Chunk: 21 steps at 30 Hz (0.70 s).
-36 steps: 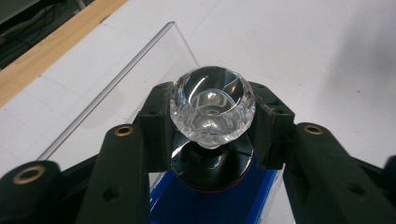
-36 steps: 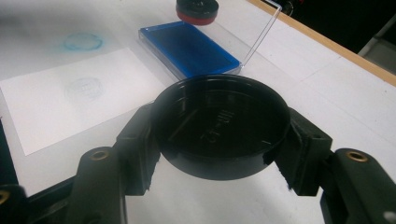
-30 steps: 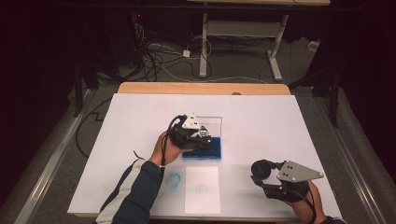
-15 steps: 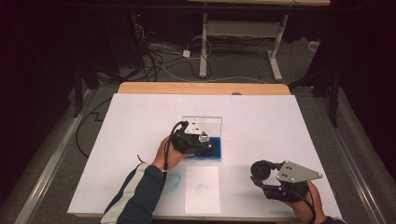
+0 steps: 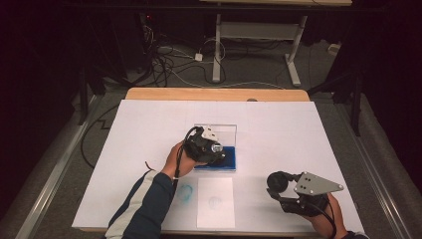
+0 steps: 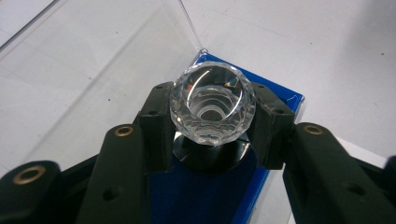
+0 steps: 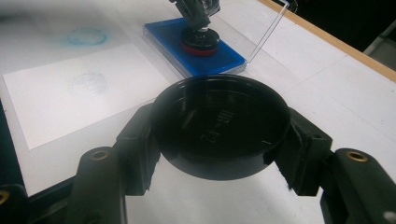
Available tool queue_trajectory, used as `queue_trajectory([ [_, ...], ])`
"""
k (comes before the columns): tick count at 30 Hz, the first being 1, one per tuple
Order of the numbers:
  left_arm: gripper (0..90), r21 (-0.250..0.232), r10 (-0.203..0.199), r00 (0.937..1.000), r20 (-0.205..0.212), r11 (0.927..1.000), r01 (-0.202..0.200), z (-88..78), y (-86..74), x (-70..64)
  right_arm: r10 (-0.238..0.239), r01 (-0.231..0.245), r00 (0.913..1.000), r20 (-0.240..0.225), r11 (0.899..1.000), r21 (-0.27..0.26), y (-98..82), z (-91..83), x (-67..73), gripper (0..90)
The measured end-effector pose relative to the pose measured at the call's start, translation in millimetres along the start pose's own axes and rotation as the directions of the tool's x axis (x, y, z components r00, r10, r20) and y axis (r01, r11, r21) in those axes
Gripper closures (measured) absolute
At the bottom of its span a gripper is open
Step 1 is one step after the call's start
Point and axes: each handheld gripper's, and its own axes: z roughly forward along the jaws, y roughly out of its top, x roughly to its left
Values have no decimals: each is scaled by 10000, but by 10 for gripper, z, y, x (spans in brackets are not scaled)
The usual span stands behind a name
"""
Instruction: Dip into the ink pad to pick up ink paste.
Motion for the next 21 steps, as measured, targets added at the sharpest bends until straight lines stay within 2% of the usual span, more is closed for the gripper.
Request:
queue_trajectory([
  [6, 543, 52, -59, 10000, -25, 10000, 59, 5, 12, -2, -2, 2, 10000, 4, 10000, 16, -4, 1, 0, 386],
  [9, 543, 7, -163, 9998, 91, 9999, 163, 4, 3, 18, 41, -41, 10000, -18, 10000, 62, -9, 9, 4, 385],
  [21, 543, -12, -101, 9999, -45, 9999, 101, 10, 8, -8, 10, -10, 10000, -7, 10000, 44, -6, 5, 10, 385],
])
